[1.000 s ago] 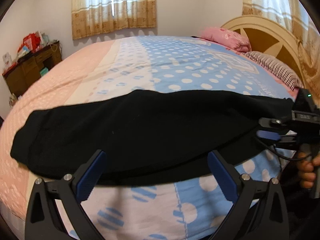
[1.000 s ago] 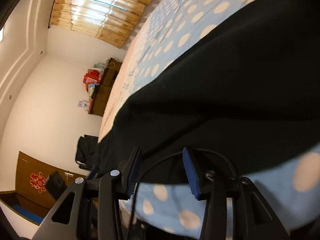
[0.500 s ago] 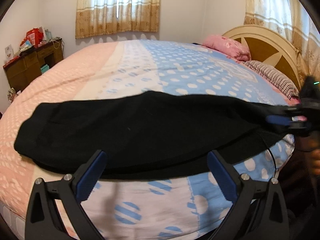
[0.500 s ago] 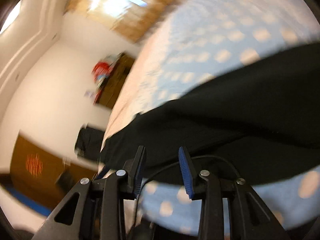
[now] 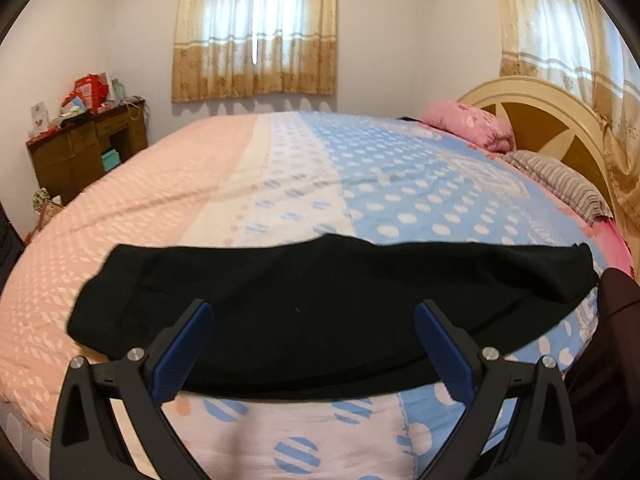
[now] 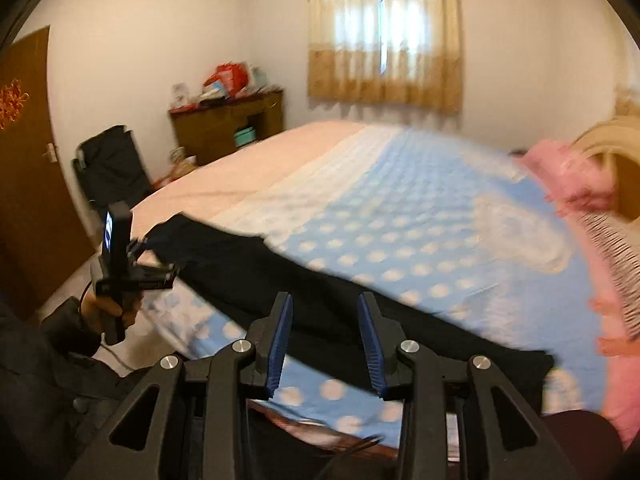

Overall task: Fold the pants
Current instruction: 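Grasp the folded pants edge with the right gripper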

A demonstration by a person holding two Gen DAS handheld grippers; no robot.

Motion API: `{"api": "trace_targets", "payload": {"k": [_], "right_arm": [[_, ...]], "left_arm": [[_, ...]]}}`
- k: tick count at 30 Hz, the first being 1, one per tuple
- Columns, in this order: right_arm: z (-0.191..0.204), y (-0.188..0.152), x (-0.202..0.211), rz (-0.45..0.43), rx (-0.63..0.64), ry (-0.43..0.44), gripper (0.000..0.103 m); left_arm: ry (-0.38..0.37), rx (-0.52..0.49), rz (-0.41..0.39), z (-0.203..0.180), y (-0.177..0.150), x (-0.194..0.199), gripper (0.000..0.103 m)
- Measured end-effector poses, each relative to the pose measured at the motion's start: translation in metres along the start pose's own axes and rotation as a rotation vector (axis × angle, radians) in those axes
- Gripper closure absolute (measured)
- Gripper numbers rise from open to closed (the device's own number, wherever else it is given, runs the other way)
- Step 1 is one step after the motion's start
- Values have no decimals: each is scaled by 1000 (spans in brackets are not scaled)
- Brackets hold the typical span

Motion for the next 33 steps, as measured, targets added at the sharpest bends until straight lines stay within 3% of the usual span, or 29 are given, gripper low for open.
{"api": "trace_targets", "payload": {"k": [4, 7, 11, 18, 22, 24, 25, 26, 33], "right_arm": [[7, -45, -110, 67, -277, 221, 67], [10, -85, -167, 107, -437, 283, 67], [20, -111, -208, 130, -608, 350, 67], [19, -92, -230, 74, -630, 307, 67], [11, -85, -242, 43, -710, 354, 67], [8, -84, -243, 26, -722, 358, 74], [8, -83, -245, 19, -711, 352, 89], [9, -82, -247, 27, -706, 354, 95], [26, -73, -233, 1, -641, 370, 100]], "left_arm": [[6, 35, -3, 8, 2, 2, 1], [14, 38, 7, 11, 0, 1, 1], [27, 33, 19, 14, -2, -4, 1], [8, 59, 65, 11, -12, -18, 1], [2, 40, 63, 5, -14, -16, 1], [-10, 47, 63, 4, -14, -15, 1], [-13, 50, 66, 4, -15, -15, 1], [-12, 50, 70, 3, -16, -16, 1], [13, 31, 61, 8, -16, -13, 1]]}}
Point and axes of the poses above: each gripper's, at about its wrist camera, not at the fingertips, and x roughly against the way its jaws point, z to its left, y to its top, the point moved 7 cm from there along -x, roughly the way its jaws point, and after that the axes turned 15 degrees about x, right-handed, at the moved point
